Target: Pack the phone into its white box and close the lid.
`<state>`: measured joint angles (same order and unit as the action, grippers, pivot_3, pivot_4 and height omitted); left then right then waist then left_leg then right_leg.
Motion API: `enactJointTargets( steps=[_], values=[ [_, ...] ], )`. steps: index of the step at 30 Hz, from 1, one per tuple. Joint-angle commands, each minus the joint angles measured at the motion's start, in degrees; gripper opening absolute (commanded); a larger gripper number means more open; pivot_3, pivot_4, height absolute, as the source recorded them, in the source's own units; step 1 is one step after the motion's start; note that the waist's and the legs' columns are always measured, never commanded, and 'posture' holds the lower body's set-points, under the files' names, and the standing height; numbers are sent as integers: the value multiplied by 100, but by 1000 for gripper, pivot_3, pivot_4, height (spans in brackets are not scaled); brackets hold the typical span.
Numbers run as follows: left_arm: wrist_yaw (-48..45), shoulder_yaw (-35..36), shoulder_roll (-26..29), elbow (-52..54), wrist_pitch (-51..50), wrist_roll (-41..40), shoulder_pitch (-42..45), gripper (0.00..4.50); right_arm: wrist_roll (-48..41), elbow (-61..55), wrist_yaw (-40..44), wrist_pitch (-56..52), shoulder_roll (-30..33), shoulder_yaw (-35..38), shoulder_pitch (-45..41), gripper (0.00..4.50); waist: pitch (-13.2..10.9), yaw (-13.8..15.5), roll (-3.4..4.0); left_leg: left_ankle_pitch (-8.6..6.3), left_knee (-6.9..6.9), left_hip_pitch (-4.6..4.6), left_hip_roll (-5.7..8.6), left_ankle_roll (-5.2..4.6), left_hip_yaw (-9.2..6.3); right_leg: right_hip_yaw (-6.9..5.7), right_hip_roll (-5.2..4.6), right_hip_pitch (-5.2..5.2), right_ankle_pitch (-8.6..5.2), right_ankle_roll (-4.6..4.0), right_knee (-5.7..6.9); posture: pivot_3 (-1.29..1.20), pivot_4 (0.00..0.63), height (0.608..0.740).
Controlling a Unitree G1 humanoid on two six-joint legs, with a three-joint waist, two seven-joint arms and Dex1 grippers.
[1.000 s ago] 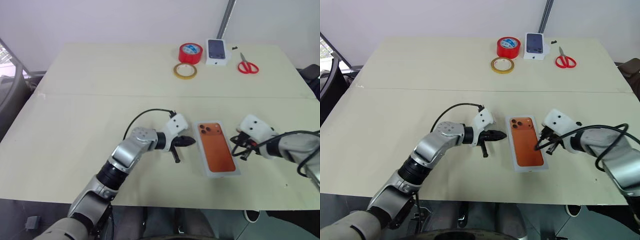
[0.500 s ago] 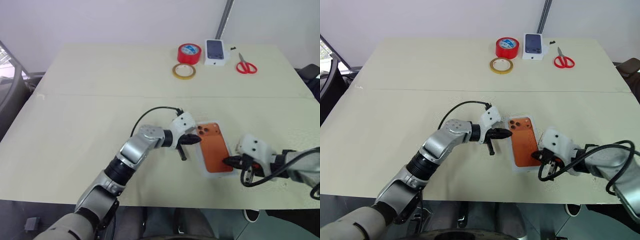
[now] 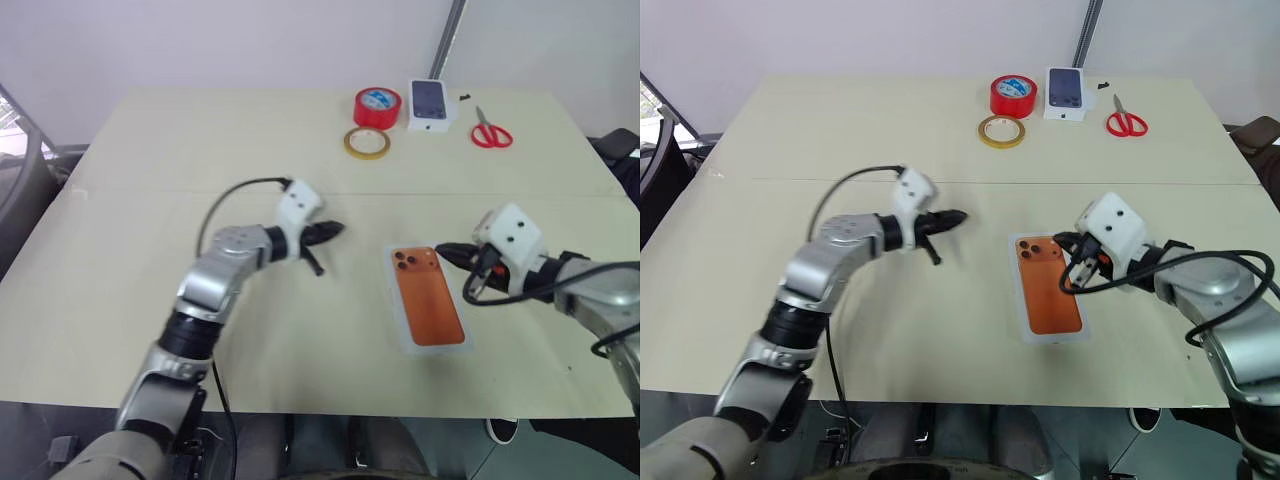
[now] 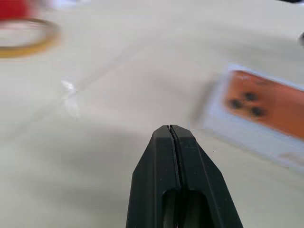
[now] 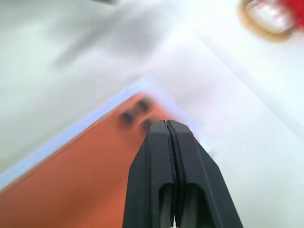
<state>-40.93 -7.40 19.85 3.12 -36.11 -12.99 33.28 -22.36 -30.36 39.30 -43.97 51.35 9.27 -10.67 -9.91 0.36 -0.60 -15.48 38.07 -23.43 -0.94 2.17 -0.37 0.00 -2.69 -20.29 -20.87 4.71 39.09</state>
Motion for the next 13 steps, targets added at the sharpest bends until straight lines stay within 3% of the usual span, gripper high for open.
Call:
enactJointTargets(
  steps=[1,7,13],
  values=[
    [49,661,453,390,-67,-194,-318,0,212,400,-104,322,-130,-90,-318,32,-1,5,1,0,0,0,0,0,1,0,0,-1,0,0,0,0,150,740],
    [181,1260,978,600,-48,-300,-796,0,223,924,6,590,-413,-323,-773,32,-1,31,0,-13,2,-3,2,-22,1,-1,-6,-2,0,0,1,0,150,740],
    [505,1450,1002,905,-226,-386,-1131,0,338,1338,51,924,-576,-397,-918,32,-2,25,0,-14,1,-3,1,-24,1,-1,-7,-4,0,0,3,0,150,740]
  ],
)
